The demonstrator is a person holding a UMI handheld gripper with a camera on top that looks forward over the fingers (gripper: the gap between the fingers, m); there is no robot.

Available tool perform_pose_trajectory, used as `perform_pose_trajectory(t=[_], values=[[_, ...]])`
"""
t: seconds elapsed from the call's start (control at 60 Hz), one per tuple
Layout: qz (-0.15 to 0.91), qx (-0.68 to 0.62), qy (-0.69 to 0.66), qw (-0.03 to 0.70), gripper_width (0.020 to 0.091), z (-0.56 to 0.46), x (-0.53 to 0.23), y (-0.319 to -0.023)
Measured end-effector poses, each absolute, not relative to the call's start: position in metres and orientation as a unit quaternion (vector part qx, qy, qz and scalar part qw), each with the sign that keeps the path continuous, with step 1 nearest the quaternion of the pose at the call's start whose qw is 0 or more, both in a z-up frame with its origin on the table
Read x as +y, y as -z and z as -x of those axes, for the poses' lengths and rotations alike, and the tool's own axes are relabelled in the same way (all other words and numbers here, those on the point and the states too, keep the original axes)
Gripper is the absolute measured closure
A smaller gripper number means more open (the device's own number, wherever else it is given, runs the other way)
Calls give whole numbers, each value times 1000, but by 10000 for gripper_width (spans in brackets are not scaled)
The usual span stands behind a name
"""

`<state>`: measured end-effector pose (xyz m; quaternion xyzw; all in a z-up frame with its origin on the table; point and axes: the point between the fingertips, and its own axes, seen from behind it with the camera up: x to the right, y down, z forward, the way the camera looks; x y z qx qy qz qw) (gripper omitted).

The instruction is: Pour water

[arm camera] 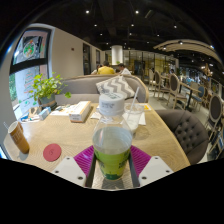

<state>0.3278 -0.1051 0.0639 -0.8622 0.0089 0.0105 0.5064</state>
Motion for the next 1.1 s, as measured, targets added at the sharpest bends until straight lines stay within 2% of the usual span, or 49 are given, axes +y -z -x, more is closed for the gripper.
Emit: perform_pose_trajectory(t=[0.167, 0.283, 0.383, 0.5, 0.617, 0.817, 0.917, 1.0, 1.1], values=[[856, -7, -8, 517, 628, -317, -104, -65], [856, -31, 1, 516, 702, -307, -103, -67], [860, -38, 29, 508, 703, -309, -103, -67], [859, -38, 73, 506, 702, -315, -100, -85], [846, -64, 141, 509, 703, -311, -95, -121], [781, -167, 306, 518, 701, -258, -78, -219], [731, -240, 384, 510, 701, -212, -69, -256], [689, -302, 437, 493, 703, -168, -64, -271], [637, -378, 486, 464, 703, -119, -62, -272]])
